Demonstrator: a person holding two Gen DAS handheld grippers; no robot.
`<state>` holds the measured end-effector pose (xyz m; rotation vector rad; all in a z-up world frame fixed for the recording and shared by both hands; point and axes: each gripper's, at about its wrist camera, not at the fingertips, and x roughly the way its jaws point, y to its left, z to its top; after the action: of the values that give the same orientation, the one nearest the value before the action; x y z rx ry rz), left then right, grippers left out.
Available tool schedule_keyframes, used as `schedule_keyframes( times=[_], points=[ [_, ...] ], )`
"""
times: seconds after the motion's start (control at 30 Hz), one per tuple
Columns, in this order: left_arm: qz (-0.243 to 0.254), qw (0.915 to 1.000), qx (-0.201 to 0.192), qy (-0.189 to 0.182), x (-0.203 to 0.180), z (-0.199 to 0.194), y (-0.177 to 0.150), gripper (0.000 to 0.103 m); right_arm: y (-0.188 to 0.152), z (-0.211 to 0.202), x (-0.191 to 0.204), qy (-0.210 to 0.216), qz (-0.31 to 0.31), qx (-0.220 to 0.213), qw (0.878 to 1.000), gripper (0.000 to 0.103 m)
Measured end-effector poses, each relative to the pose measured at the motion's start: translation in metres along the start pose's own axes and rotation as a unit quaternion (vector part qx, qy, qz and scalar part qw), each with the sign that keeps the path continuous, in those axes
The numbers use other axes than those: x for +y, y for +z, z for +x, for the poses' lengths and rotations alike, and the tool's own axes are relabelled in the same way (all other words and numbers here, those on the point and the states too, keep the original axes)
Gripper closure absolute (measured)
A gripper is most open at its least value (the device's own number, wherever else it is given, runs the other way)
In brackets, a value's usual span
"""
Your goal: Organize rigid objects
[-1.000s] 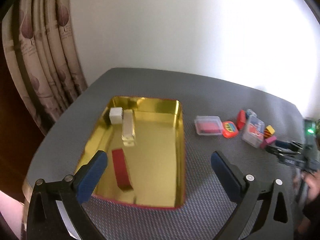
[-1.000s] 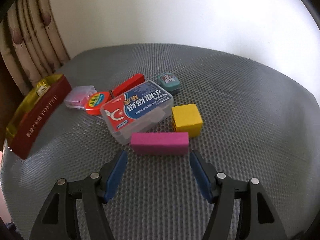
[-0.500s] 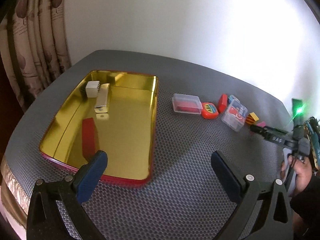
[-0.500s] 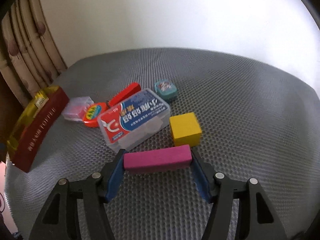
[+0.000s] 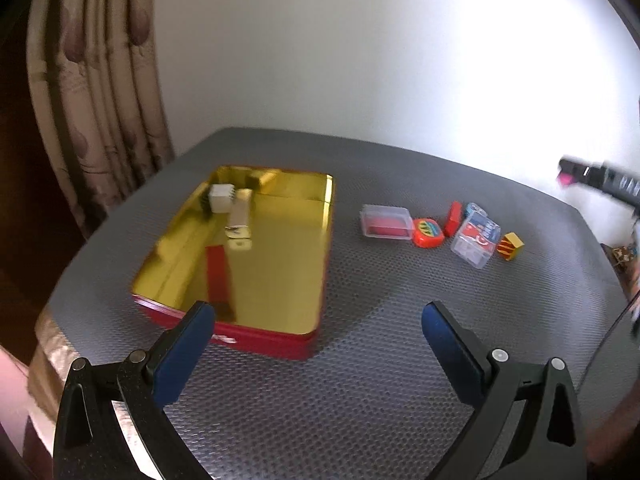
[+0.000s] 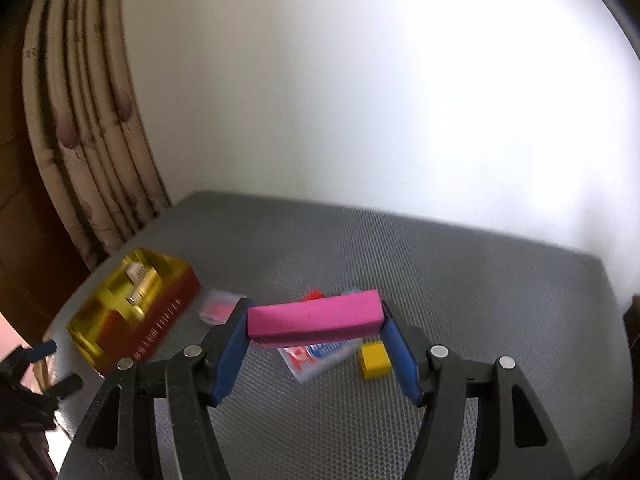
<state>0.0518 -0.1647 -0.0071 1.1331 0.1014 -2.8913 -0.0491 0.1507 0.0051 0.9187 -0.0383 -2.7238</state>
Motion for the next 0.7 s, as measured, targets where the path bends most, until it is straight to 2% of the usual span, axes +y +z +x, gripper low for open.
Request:
schedule_keyframes(
  times=[0.07,0.17,0.4,0.7],
  points=[
    [-0.005,0.9999,-0.007,0.010,0.007,-0.006,-0.001,0.000,0.012,-0.013,0.008,0.003,-0.005,-0.014,1.000,0.039],
    [-0.025,0.9996,-0.013,0.002,0.016,-0.014,-0.002,0.000,0.033,-0.034,0.024,-0.008,-0.023,-0.031,0.999,0.039],
    [-0.035,0.9992,-0.017,0.006,0.027,-0.021,-0.004,0.000,0.071,-0.068,0.067,-0.060,-0.044,-0.067,0.995,0.039],
    [-0.048,0.9984,-0.017,0.022,0.039,-0.020,-0.006,0.000,0.098,-0.095,0.117,-0.066,-0.061,-0.093,0.992,0.039]
  ],
)
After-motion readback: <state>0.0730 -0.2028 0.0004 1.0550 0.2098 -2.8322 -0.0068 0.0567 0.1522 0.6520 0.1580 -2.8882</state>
